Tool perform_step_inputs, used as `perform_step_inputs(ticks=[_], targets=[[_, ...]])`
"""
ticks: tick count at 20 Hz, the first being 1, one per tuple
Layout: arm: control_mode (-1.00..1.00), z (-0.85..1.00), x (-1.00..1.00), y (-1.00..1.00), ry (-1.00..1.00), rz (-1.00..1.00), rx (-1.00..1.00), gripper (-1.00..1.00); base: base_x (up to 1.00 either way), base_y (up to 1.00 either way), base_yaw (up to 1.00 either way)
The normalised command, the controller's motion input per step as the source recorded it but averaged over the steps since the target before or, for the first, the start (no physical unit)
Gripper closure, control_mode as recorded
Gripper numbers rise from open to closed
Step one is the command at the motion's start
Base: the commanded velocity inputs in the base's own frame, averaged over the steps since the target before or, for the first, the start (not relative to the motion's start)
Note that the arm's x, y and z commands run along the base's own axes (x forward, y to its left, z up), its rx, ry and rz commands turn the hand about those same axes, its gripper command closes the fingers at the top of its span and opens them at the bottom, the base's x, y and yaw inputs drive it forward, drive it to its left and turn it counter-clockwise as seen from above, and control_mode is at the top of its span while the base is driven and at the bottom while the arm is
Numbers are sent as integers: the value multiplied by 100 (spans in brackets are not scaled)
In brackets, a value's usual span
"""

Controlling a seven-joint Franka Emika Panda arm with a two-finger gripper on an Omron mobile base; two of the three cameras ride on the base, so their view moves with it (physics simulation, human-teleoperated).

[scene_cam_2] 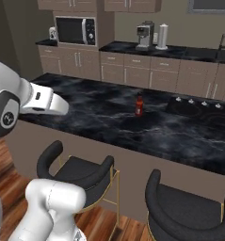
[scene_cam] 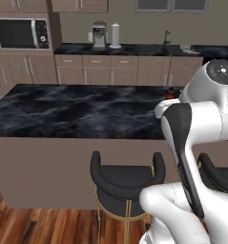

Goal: Place the condiment bottle and ketchup from the counter to the top shelf of the fridge. If the existing items in the fridge are on the top shelf, move them to other shelves.

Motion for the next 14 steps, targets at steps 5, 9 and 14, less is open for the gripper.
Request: perform_step_inputs(ticks=[5, 9, 14], targets=[[-100, 0, 40, -24, 3, 0, 5, -100, 60, -18, -1], [-100, 0, 100, -65, 12, 0, 11, -100, 0, 0, 0], [-100, -3, 100, -57, 7, 0, 9, -100, 0, 0, 0]])
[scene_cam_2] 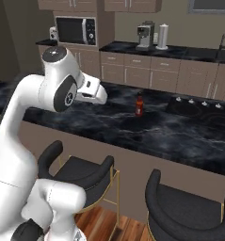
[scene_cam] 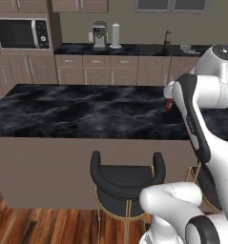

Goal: Place the condiment bottle and ketchup from the counter to the top shelf of the fridge. If the existing items in the fridge are on the top shelf, move them to other shelves.

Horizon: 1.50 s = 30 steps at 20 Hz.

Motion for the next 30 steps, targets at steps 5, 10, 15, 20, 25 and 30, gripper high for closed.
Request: perform_step_inputs(ticks=[5, 10, 15, 20, 25, 30], targets=[[-100, -30, 100, -49, 13, 0, 0, -100, 0, 0, 0], [-100, -51, 99, -42, 7, 0, 0, -100, 0, 0, 0], [-100, -67, 55, -46, 0, -5, 0, -100, 0, 0, 0], [-100, -44, 30, -30, 0, -4, 0, -100, 0, 0, 0], [-100, -24, 57, -13, 0, -11, 0, -100, 0, 0, 0], [-100, -12, 58, -1, 0, -12, 0, -100, 0, 0, 0]])
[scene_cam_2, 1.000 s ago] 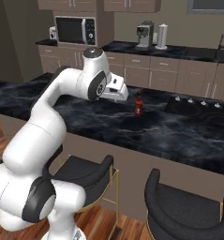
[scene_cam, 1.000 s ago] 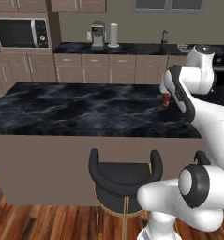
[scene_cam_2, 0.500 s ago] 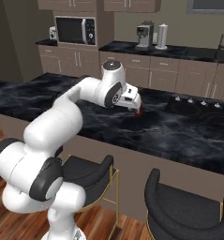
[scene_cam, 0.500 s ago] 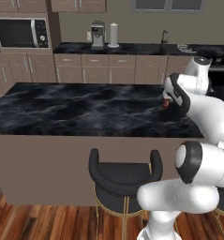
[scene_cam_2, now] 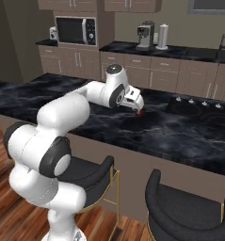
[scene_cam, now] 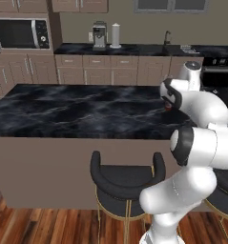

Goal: Place the condiment bottle and ketchup from the counter to the top shelf of the fridge. If the existing items in the fridge are on the top shelf, move them to other shelves.

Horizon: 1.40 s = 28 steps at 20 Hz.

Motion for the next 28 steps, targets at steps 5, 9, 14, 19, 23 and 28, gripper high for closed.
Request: perform_step_inputs(ticks=[5, 9, 14, 19, 23, 28], targets=[[-100, -10, 52, -15, 0, -10, 0, -100, 0, 0, 0], [-100, -16, 38, -32, 0, -6, 0, -100, 0, 0, 0], [-100, -23, 28, -34, 0, -3, 0, -100, 0, 0, 0], [-100, -17, 29, -6, 0, 0, 0, -100, 0, 0, 0], [-100, -12, 33, 0, 0, 0, 0, -100, 0, 0, 0], [-100, -2, 24, 0, 0, 0, 0, -100, 0, 0, 0]])
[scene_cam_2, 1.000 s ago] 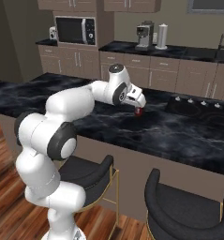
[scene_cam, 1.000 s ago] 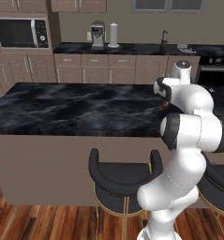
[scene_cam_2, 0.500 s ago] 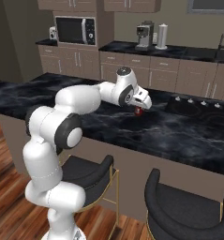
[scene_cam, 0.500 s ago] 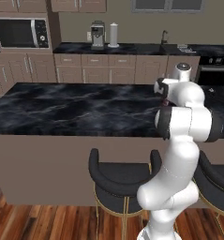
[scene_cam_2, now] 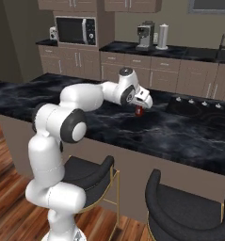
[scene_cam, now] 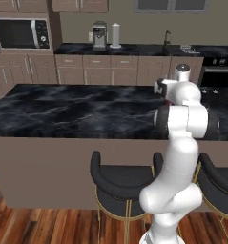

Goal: Place the condiment bottle and ketchup from the counter to the top shelf of the fridge. If the existing items in the fridge are on the top shelf, move them to other shelves.

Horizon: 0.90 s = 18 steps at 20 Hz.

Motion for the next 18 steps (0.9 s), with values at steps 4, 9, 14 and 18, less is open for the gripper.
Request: perform_step_inputs(ticks=[4, 9, 14, 18], targets=[[-100, -2, 26, 0, 0, 0, 0, -100, 0, 0, 0], [-100, -6, 27, 0, 0, 0, 0, -100, 0, 0, 0], [-100, -10, 25, 0, 0, 0, 0, -100, 0, 0, 0], [-100, -10, 16, 0, 0, 0, 0, -100, 0, 0, 0]])
